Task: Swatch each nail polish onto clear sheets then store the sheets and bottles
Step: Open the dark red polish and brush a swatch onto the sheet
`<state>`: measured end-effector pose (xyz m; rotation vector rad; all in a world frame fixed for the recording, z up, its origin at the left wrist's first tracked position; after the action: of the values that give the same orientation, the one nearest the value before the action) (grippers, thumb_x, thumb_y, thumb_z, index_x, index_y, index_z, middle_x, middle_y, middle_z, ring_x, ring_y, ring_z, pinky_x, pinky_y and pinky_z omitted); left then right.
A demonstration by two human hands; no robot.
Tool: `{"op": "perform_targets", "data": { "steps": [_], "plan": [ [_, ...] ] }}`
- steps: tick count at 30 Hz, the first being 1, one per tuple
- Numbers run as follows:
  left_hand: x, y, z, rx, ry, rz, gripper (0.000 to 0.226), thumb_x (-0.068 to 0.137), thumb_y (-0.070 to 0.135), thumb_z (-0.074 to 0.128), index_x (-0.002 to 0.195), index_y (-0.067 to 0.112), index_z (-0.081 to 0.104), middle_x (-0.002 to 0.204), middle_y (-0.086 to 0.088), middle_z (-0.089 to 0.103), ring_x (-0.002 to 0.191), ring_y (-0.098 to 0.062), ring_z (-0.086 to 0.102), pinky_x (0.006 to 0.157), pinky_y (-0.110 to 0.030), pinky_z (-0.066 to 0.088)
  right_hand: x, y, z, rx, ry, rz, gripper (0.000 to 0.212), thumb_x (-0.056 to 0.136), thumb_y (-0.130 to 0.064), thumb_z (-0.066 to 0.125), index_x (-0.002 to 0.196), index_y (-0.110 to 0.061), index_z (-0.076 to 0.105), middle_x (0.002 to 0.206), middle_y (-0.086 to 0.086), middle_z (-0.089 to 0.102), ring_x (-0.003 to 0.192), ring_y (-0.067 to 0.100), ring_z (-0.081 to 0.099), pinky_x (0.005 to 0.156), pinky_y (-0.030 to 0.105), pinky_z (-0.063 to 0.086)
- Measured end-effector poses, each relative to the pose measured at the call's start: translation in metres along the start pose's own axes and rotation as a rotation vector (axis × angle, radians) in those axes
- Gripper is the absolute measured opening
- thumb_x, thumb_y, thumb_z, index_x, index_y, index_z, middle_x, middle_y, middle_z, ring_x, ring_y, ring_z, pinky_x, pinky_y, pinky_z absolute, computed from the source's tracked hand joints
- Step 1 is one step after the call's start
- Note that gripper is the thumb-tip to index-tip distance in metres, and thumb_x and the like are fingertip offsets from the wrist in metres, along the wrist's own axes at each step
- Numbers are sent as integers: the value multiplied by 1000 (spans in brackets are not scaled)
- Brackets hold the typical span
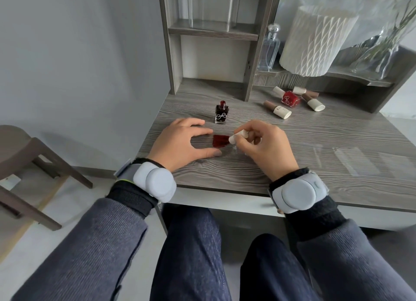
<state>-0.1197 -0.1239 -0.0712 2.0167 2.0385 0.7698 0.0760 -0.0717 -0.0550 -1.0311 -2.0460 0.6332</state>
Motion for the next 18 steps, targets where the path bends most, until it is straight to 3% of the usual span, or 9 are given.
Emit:
{"op": "perform_targets", "data": {
  "steps": [7, 10, 14, 18],
  "plan": [
    [0, 1, 0, 6, -8, -4, 76, 59, 80, 52, 123, 41, 60, 138, 19, 45, 131, -7, 31, 107, -29, 24, -1, 0, -5, -19, 112, -6, 6, 81, -23, 71, 77, -19, 68, 61, -7, 56, 60, 10, 50, 57, 23, 41],
    [0, 0, 0, 2, -2, -1, 76, 58, 81, 52, 123, 41, 60, 138, 19, 45, 130, -7, 32, 108, -30, 25, -1, -2, -7, 26, 142, -18, 7, 82, -23, 71, 77, -20, 68, 64, -3, 59, 65, 13, 53, 59, 24, 42],
    [0, 0, 1, 5, -5, 4, 76, 59, 80, 52, 123, 41, 60, 138, 19, 45, 131, -7, 32, 108, -30, 24, 0, -3, 0, -8, 46, -42, 4, 81, -26, 71, 79, -23, 69, 64, -10, 56, 70, 13, 53, 64, 24, 43],
    [0, 0, 1, 6, 6, 9, 76, 59, 81, 51, 122, 40, 60, 138, 18, 46, 130, -8, 33, 108, -30, 26, 0, 0, 2, -49, -7, -37, 4, 79, -30, 70, 78, -26, 69, 66, -7, 59, 72, 15, 53, 68, 32, 46]
  ]
}}
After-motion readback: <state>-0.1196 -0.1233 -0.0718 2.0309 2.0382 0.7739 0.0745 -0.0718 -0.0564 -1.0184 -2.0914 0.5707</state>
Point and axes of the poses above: each hand's wrist, its own x-axis towards the middle knuckle, its own z-axis out of the palm, y = z × x, the point moved 3 cm from there along x, towards the middle knuckle
